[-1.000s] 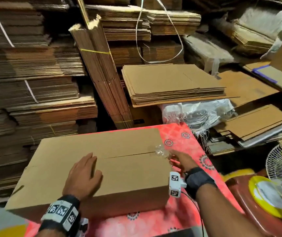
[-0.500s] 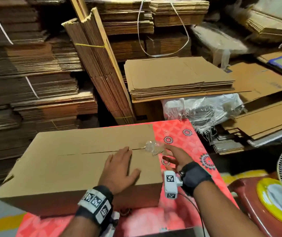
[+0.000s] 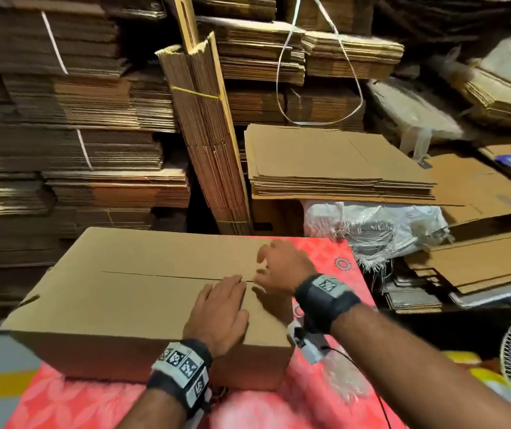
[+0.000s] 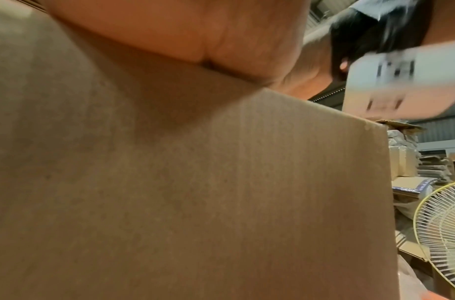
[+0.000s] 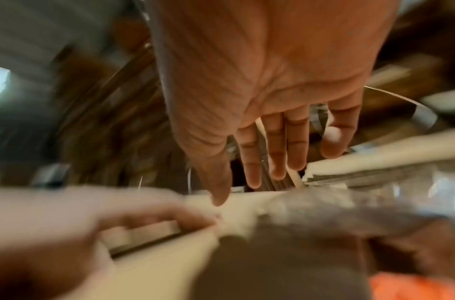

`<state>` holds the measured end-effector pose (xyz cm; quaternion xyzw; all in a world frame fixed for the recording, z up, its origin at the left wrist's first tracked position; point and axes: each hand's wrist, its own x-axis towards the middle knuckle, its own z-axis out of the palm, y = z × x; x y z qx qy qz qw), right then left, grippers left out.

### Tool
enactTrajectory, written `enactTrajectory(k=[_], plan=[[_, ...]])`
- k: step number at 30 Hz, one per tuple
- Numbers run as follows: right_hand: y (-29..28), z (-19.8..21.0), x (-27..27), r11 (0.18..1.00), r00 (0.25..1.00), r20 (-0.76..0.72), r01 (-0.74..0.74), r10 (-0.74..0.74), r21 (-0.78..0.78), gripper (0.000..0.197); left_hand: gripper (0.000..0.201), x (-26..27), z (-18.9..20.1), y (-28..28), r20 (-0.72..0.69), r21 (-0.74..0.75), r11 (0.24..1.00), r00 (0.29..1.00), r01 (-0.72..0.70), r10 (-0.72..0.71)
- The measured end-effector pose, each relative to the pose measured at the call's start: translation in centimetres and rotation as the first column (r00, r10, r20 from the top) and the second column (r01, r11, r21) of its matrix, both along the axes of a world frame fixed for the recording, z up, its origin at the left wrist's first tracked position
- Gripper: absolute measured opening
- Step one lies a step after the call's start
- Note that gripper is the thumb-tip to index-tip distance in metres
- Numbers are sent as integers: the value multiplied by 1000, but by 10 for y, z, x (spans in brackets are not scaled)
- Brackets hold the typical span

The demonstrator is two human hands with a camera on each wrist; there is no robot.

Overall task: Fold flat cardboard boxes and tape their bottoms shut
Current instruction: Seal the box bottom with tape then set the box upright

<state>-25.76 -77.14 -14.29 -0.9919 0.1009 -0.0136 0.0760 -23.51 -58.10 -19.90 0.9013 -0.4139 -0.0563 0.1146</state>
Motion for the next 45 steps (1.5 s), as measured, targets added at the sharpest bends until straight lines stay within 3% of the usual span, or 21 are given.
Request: enactTrajectory(k=[2,5,7,9,10,12,14,15,17,19,21,25,29,32,33,34,37,39,40,43,45], plan=[[8,-8,6,977,996,-87,-45,27,-206,38,92,0,0,2,-16,-29,1000,1000,8,-8],[3,-10,6,983,993,-108,-58,40,-176,28,92,1,-2,3,-17,-21,1000,1000,1,-1],[-11,-10,2,998,1000,-11,2,-2,-57,13,91,2,-2,2,-10,-18,1000,1000,-4,4],[-37,-20,-11,955,974,115,161,-194,251,7,91,3,-3,1,-21,-22,1000,1000,-6,6],[-50,-27,-19,869,940,152,211,-306,447,11,92,3,-3,3,-25,-22,1000,1000,-9,9],[-69,-46,-43,526,839,69,272,-540,806,15,91,3,-3,3,-22,-13,1000,1000,-5,5],[-69,-69,-63,152,764,-103,255,-637,955,18,91,2,-4,2,-28,-23,1000,1000,-2,2],[-63,-78,-69,34,743,-146,222,-653,975,19,90,2,-3,2,-32,-25,1000,1000,-1,1],[-44,-91,-74,-121,716,-180,134,-674,984,20,90,1,-3,2,-26,-18,1000,1000,3,-4],[-28,-102,-74,-273,680,-215,23,-701,962,36,91,1,-1,2,-28,-15,1000,1000,9,-9],[-20,-107,-72,-336,669,-223,-42,-709,941,39,92,-1,0,2,-35,-21,1000,999,8,-9],[-20,-112,-78,-251,704,-183,7,-686,968,14,94,-1,4,2,-35,17,1000,999,7,-7],[-34,-122,-101,-271,748,-170,-13,-641,963,31,92,1,2,1,-41,4,1000,999,6,-6],[-45,-116,-109,-283,679,-138,-107,-721,953,42,91,3,0,1,-26,25,1000,1000,7,-7],[-46,-109,-107,-207,681,-82,-104,-727,973,42,90,3,-1,0,-25,27,1000,1000,2,-1],[-46,-101,-102,-69,711,4,-75,-703,995,45,91,2,0,-2,-25,24,1000,1000,-6,7],[-34,-84,-80,418,847,240,-23,-474,908,60,92,-4,2,-14,-23,28,999,999,-39,40],[-24,-86,-69,593,873,303,-20,-382,805,49,92,-11,0,-23,-1,80,996,999,-43,43],[-22,-90,-66,610,867,313,-12,-389,793,45,92,-14,-2,-27,12,102,994,999,-39,38],[-31,-107,-60,522,835,248,55,-491,851,36,88,-12,-6,-29,23,93,995,999,-32,30],[-42,-114,-57,308,803,119,83,-584,948,30,87,-11,-7,-28,27,97,995,999,-29,26]])
